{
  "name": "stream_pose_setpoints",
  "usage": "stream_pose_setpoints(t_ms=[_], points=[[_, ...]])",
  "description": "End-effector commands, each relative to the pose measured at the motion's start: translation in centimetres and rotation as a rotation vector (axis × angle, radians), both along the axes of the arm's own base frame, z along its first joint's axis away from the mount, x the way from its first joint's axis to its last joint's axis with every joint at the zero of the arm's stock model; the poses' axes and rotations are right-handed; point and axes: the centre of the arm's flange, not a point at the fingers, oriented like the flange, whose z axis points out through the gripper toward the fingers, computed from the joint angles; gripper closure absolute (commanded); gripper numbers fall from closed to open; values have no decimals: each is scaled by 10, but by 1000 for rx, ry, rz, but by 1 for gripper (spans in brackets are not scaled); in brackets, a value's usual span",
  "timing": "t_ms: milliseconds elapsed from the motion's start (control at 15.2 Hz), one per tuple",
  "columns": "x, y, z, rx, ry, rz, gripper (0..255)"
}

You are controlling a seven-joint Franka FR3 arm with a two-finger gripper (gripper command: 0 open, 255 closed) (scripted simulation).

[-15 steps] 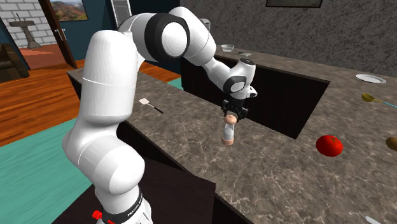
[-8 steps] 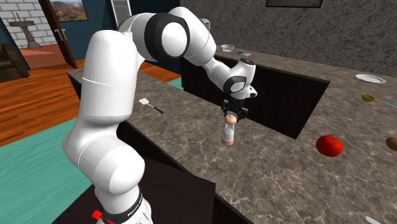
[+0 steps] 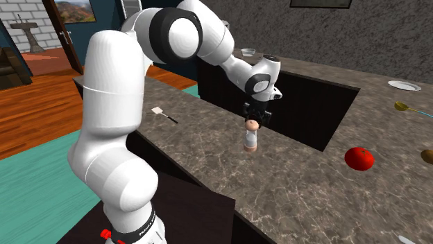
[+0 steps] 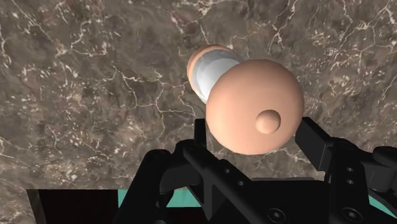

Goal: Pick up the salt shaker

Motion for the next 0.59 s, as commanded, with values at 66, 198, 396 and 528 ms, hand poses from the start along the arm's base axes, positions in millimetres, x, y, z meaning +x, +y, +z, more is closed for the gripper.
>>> stream_pose_setpoints(t_ms=[66, 198, 396, 528], points=[[0, 0, 17, 0, 0, 0, 255], [0, 0, 28, 0, 0, 0, 255], [0, 0, 43, 0, 0, 0, 255], [0, 0, 44, 0, 0, 0, 255]])
